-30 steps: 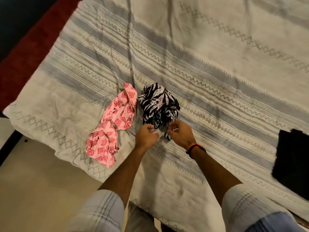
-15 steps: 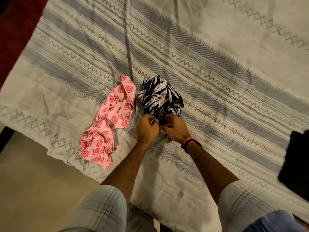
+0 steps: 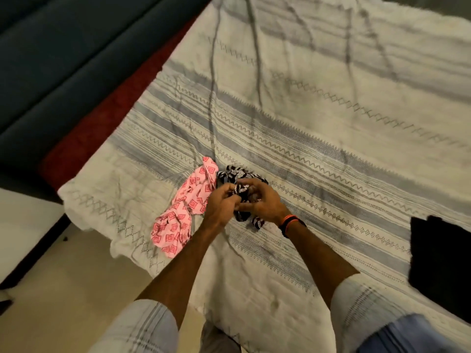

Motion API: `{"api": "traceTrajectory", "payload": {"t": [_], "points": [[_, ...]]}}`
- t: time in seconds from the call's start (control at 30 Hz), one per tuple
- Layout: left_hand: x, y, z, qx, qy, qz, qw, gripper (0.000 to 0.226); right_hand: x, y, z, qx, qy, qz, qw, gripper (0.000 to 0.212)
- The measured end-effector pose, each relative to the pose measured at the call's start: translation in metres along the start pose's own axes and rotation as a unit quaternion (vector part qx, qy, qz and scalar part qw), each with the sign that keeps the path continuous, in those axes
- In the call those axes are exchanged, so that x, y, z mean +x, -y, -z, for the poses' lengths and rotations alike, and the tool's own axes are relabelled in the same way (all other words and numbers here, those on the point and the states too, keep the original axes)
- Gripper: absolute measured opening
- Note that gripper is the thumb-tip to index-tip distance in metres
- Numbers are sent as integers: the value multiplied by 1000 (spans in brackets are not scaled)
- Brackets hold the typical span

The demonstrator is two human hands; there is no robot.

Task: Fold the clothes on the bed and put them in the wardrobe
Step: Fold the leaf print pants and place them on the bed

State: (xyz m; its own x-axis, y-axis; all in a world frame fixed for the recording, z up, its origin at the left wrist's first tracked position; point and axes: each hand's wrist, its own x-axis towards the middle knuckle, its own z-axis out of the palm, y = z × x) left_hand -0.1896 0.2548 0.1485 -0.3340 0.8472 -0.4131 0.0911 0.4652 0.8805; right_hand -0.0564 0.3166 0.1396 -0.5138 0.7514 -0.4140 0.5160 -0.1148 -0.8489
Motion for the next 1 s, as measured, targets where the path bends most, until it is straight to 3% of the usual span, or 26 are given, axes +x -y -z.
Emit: {"api": "traceTrajectory", "payload": {"t": [0.1,0.17,0.27,0.33,0.43,0.67,0.77,0.87,1.0], "points": [[-24,-30,9,35,-8,-52,998,30,-27,26,11,-63,-37,58,996,48],[-42,-49,15,64,-11,-77,995,22,-44,37,19,-67,-74,82,992,29],[-61,-72,20,105,-24,-119,987,8,-57,54,28,-73,-107,135,982,21],[-75,-88,24,154,-34,-152,976,18,-72,71,34,-101,-114,174,973,12],[-92,-109,33,189,-57,-193,961,29,-90,94,42,-117,-128,222,960,16],[-131,-151,52,200,-111,-264,937,13,-122,127,41,-138,-127,222,957,21],[-151,-159,65,188,-134,-292,928,21,-143,135,35,-157,-155,231,948,25],[-177,-167,80,169,-117,-324,924,30,-174,156,26,-129,-216,252,934,23],[-199,-169,82,160,-83,-319,930,39,-194,176,24,-139,-237,267,924,20]]}}
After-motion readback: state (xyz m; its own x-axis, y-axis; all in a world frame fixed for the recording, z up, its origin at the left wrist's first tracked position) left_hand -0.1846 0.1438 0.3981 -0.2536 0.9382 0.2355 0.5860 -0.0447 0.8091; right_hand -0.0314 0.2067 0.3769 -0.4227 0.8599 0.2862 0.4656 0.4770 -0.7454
